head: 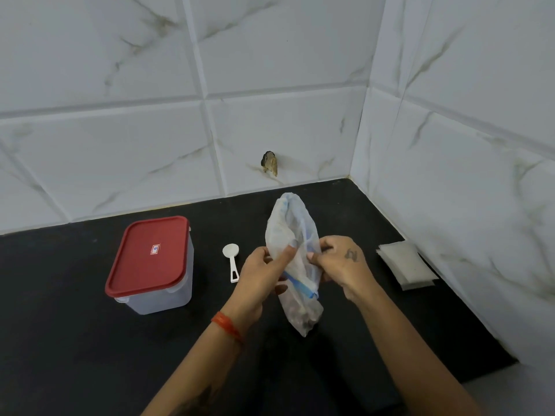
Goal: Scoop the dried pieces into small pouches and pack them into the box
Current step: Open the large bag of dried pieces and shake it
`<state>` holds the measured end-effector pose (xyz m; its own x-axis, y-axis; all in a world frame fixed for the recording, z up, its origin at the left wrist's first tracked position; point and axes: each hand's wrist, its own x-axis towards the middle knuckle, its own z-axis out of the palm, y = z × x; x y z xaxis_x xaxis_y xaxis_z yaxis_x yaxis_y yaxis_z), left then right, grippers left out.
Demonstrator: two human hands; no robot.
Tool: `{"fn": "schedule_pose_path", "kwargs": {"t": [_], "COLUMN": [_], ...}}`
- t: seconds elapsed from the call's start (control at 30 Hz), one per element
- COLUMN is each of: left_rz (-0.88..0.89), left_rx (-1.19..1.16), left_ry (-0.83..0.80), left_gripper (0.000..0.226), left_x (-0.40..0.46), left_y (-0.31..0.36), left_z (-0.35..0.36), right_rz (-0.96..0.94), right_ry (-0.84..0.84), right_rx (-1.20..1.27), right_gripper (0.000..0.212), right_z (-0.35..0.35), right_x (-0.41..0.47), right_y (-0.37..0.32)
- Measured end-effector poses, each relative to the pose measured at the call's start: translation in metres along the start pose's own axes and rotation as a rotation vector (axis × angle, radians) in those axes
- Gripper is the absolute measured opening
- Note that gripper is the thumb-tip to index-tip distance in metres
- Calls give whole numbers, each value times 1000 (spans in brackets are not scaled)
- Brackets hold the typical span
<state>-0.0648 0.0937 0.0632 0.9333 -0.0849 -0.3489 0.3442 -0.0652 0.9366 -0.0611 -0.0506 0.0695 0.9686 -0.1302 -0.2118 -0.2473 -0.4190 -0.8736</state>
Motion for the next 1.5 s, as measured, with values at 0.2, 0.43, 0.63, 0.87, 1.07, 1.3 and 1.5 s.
{"fn": "schedule_pose_path", "kwargs": {"t": [0.2,0.43,0.63,0.87,1.07,1.3,1.5], "left_rz": [-189,-56,25,47,-147,-205,-149], "left_rx": [-489,-499,-257,-113,-704,-1059,-746], "left_ry": [-246,-247,8,-20,-111,-109,101], "left_gripper": [17,32,26,18,23,35,23], "left_x": [-5,-6,-17,-33,-20,-20,-33], "left_y": [-3,-12,-14,-20,-29,-33,-33], "left_z": [-13,-10,3,7,-7,-1,6], "right_rz": [288,59,35,96,527,545,411], "right_ry": [-127,16,-91,-64,-267,-297,-152], "right_rx": [766,-15,143,414,1127,1300,922], "right_gripper": [20,41,19,8,13,32,21], "right_z": [0,-10,-3,8,-3,4,21], "right_x": [9,-21,-26,-28,-27,-32,-37], "right_y": [18,8,13,24,28,30,35]}}
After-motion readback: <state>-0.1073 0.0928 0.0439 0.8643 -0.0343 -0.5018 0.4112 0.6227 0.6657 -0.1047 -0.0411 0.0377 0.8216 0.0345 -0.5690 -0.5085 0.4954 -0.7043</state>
